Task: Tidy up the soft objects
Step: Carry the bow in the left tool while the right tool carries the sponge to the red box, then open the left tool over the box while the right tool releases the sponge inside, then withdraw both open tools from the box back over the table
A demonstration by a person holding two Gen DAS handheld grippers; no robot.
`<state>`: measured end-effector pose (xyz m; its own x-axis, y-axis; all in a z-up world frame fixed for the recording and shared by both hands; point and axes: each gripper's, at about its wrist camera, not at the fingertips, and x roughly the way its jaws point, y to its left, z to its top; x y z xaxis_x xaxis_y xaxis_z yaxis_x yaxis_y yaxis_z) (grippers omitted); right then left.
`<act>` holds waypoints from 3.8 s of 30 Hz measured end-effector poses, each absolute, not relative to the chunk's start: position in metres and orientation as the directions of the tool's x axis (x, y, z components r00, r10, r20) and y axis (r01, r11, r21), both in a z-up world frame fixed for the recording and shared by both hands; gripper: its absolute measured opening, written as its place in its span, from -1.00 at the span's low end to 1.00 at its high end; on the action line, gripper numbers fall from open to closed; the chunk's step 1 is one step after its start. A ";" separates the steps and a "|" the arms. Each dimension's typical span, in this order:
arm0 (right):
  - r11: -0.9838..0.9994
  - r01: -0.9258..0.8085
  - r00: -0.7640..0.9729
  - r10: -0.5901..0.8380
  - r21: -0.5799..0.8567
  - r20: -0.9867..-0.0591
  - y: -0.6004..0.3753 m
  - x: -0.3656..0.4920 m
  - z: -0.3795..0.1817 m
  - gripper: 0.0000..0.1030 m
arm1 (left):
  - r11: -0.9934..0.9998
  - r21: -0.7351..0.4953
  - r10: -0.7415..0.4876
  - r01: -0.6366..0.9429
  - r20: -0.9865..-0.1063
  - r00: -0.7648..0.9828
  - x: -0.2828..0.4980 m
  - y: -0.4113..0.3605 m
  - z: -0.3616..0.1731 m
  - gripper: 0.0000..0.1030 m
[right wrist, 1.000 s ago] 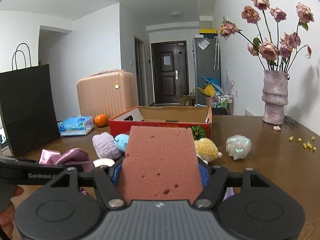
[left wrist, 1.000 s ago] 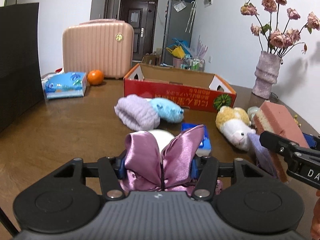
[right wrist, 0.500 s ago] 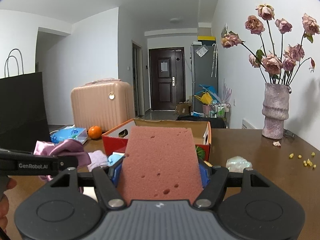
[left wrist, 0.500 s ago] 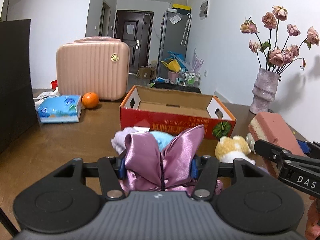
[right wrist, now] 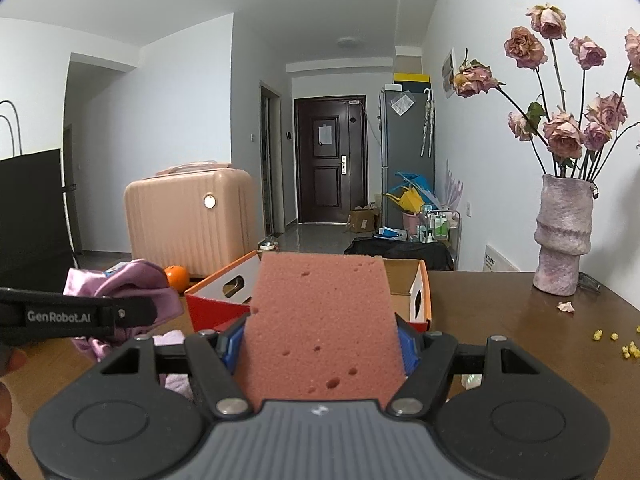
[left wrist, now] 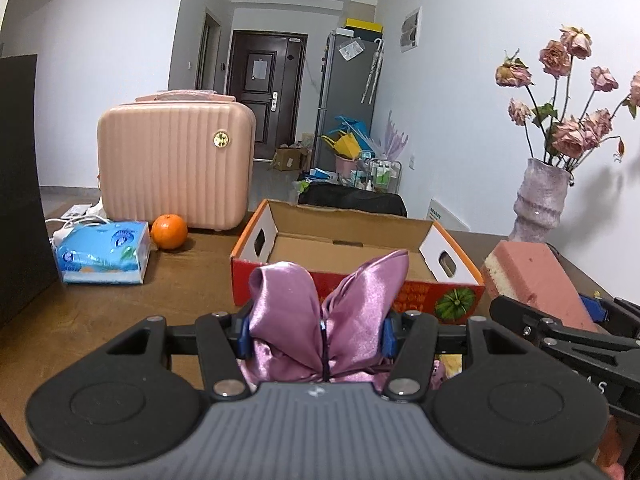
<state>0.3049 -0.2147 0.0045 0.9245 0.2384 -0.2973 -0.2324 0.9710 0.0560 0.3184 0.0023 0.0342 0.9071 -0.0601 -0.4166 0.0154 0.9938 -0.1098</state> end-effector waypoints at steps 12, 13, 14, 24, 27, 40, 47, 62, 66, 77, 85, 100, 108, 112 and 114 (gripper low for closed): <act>0.971 -0.221 0.928 0.237 0.085 -0.287 -0.213 0.355 0.011 0.33 | 0.987 -0.160 -0.060 -0.006 -0.405 0.912 0.369 0.009 0.042 0.09; 0.972 -0.221 0.928 0.236 0.082 -0.287 -0.213 0.359 0.012 0.33 | 0.987 -0.161 -0.059 -0.007 -0.405 0.912 0.373 0.010 0.042 0.09; 0.972 -0.221 0.928 0.235 0.080 -0.289 -0.213 0.364 0.014 0.33 | 0.987 -0.160 -0.056 -0.011 -0.407 0.912 0.377 0.010 0.043 0.09; 0.974 -0.212 0.930 0.225 0.075 -0.292 -0.218 0.399 0.024 0.33 | 0.988 -0.156 -0.044 -0.021 -0.407 0.913 0.412 0.015 0.045 0.09; 0.974 -0.212 0.928 0.225 0.075 -0.296 -0.218 0.412 0.025 0.33 | 0.987 -0.158 -0.046 -0.019 -0.398 0.916 0.423 0.017 0.047 0.09; 0.975 -0.211 0.921 0.222 0.068 -0.321 -0.213 0.466 0.023 0.33 | 0.989 -0.150 -0.045 -0.014 -0.386 0.922 0.472 0.017 0.049 0.09; 0.977 -0.203 0.912 0.211 0.059 -0.351 -0.210 0.497 0.016 0.33 | 0.991 -0.136 -0.054 -0.003 -0.415 0.908 0.503 0.012 0.041 0.09; 0.982 -0.172 0.865 0.186 0.074 -0.467 -0.209 0.548 -0.022 0.33 | 0.993 -0.115 -0.031 -0.032 -0.505 0.862 0.556 0.013 0.012 0.09; 0.985 -0.154 0.862 0.175 0.084 -0.476 -0.208 0.555 -0.035 0.33 | 0.993 -0.111 -0.019 -0.045 -0.517 0.856 0.562 0.014 0.003 0.09; 0.988 -0.136 0.856 0.157 0.077 -0.492 -0.205 0.562 -0.050 0.35 | 0.993 -0.082 0.023 -0.079 -0.539 0.842 0.571 0.015 -0.008 0.31; 0.993 -0.092 0.864 0.119 0.079 -0.489 -0.211 0.561 -0.047 0.90 | 0.988 -0.065 0.095 -0.143 -0.476 0.874 0.563 0.021 0.000 1.00; 0.996 -0.076 0.879 0.093 0.055 -0.467 -0.217 0.547 -0.028 1.00 | 0.982 -0.106 0.085 -0.154 -0.480 0.873 0.558 0.028 0.008 1.00; 0.995 -0.091 0.898 0.104 0.049 -0.427 -0.221 0.525 -0.007 1.00 | 0.978 -0.149 0.061 -0.143 -0.452 0.890 0.541 0.037 0.025 1.00; 0.994 -0.099 0.913 0.110 0.049 -0.393 -0.227 0.508 0.004 1.00 | 0.979 -0.148 0.066 -0.143 -0.431 0.900 0.527 0.040 0.033 1.00; 0.994 -0.100 0.919 0.111 0.048 -0.377 -0.229 0.499 0.008 1.00 | 0.979 -0.141 0.077 -0.149 -0.418 0.905 0.518 0.040 0.036 1.00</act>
<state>0.4987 -0.2288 0.0081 0.9194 0.1107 -0.3775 -0.0998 0.9938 0.0483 0.5183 0.0404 0.0355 0.9051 0.0771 -0.4181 -0.1486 0.9788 -0.1411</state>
